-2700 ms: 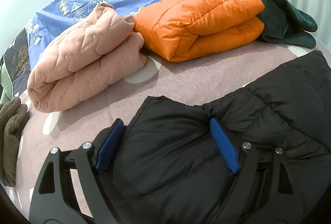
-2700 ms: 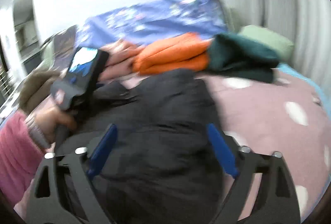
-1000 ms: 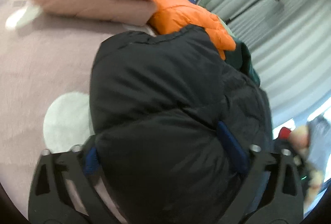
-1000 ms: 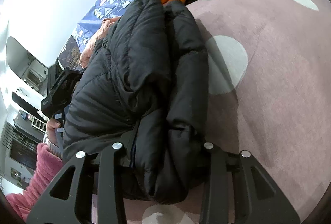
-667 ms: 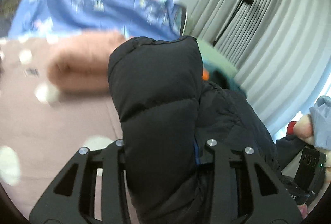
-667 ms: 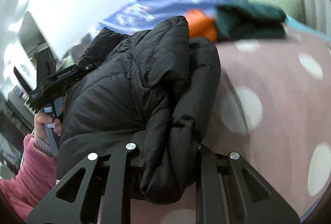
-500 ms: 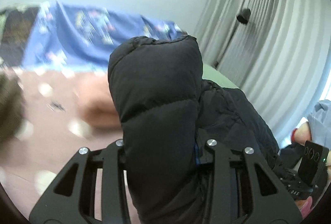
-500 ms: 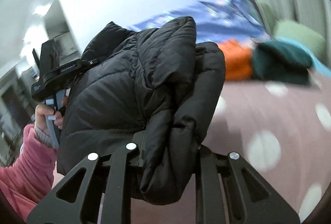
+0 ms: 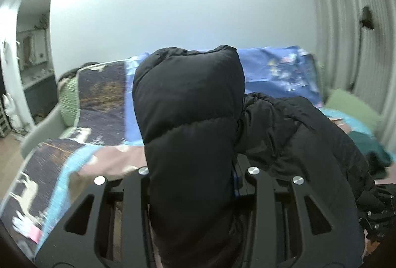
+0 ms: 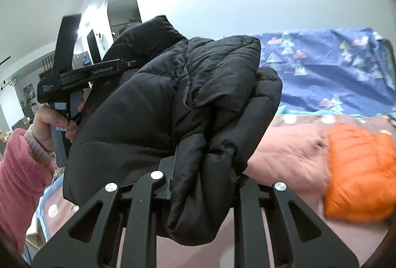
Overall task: Fold large clothes
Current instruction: 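Lift the black jacket bundle with both tools and carry it beside the pink garment, then lower the jacket bundle onto the bed and open both tools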
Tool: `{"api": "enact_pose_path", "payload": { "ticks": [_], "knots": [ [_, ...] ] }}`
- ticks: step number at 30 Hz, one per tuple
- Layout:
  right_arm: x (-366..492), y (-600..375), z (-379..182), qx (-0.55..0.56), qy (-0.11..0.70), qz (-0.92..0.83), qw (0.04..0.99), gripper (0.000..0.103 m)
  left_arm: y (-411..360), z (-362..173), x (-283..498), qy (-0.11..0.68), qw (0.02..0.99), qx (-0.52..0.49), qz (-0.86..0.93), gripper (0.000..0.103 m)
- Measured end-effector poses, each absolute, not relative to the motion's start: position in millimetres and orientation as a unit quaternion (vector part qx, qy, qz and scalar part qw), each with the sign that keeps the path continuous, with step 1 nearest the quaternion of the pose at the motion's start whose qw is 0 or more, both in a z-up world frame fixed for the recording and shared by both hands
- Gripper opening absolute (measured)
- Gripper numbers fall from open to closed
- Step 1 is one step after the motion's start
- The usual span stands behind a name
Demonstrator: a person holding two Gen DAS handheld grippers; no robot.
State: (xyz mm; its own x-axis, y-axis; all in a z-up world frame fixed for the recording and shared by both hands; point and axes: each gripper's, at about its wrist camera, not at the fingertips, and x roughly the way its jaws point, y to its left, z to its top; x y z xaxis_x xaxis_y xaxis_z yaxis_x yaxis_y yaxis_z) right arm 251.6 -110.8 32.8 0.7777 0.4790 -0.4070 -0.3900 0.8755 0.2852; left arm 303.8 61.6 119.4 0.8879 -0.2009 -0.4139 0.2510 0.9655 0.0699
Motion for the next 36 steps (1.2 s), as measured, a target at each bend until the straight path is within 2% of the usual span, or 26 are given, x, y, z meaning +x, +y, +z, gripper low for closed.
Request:
{"api": "enact_pose_path", "payload": {
  "ticks": [4,7,10,12,14,16,21,23,24,25,30,36],
  "knots": [
    [322.8,-86.3,-3.5,0.086,0.27,0.22,0.933,0.018,59.7,98.5,369.5,0.219,0.967,0.108,-0.076,0.037],
    [370.3,-67.7,-40.9,0.084,0.302,0.202,0.928,0.018,54.2,53.2,428.6,0.242,0.958,0.148,-0.034,0.039],
    [408.2,-43.5,-90.3,0.059,0.37,0.159,0.914,0.019,69.1,-1.0,491.7,0.28,0.945,0.165,0.032,0.055],
    [419.6,-28.8,-126.4,0.009,0.406,0.121,0.906,0.019,68.3,-64.5,520.7,0.35,0.922,0.152,0.062,0.057],
    [411.6,-14.5,-133.5,-0.053,0.372,0.091,0.922,0.02,59.1,-119.4,529.6,0.389,0.898,0.187,0.086,0.059],
    [407.8,-6.6,-134.3,-0.09,0.359,0.074,0.926,0.026,52.3,-135.9,529.0,0.376,0.899,0.202,0.1,0.061],
    [392.3,-9.8,-120.7,-0.089,0.375,0.087,0.919,0.035,46.0,-124.1,525.2,0.354,0.9,0.227,0.117,0.073],
    [375.2,-19.6,-110.8,-0.075,0.363,0.104,0.923,0.049,48.5,-117.1,520.8,0.34,0.903,0.233,0.117,0.079],
    [366.3,-22.5,-107.3,-0.07,0.352,0.108,0.927,0.064,51.6,-111.2,514.9,0.332,0.907,0.233,0.116,0.08],
    [346.7,-29.9,-97.5,-0.061,0.335,0.113,0.934,0.067,56.3,-107.0,506.6,0.328,0.909,0.231,0.115,0.081],
    [276.8,-78.3,-75.5,-0.017,0.315,0.132,0.94,0.067,68.6,-75.2,464.4,0.299,0.93,0.197,0.086,0.083],
    [204.4,-108.7,-69.8,-0.013,0.304,0.093,0.948,0.067,84.6,-34.9,382.8,0.283,0.954,0.098,0.002,0.09]
  ]
}}
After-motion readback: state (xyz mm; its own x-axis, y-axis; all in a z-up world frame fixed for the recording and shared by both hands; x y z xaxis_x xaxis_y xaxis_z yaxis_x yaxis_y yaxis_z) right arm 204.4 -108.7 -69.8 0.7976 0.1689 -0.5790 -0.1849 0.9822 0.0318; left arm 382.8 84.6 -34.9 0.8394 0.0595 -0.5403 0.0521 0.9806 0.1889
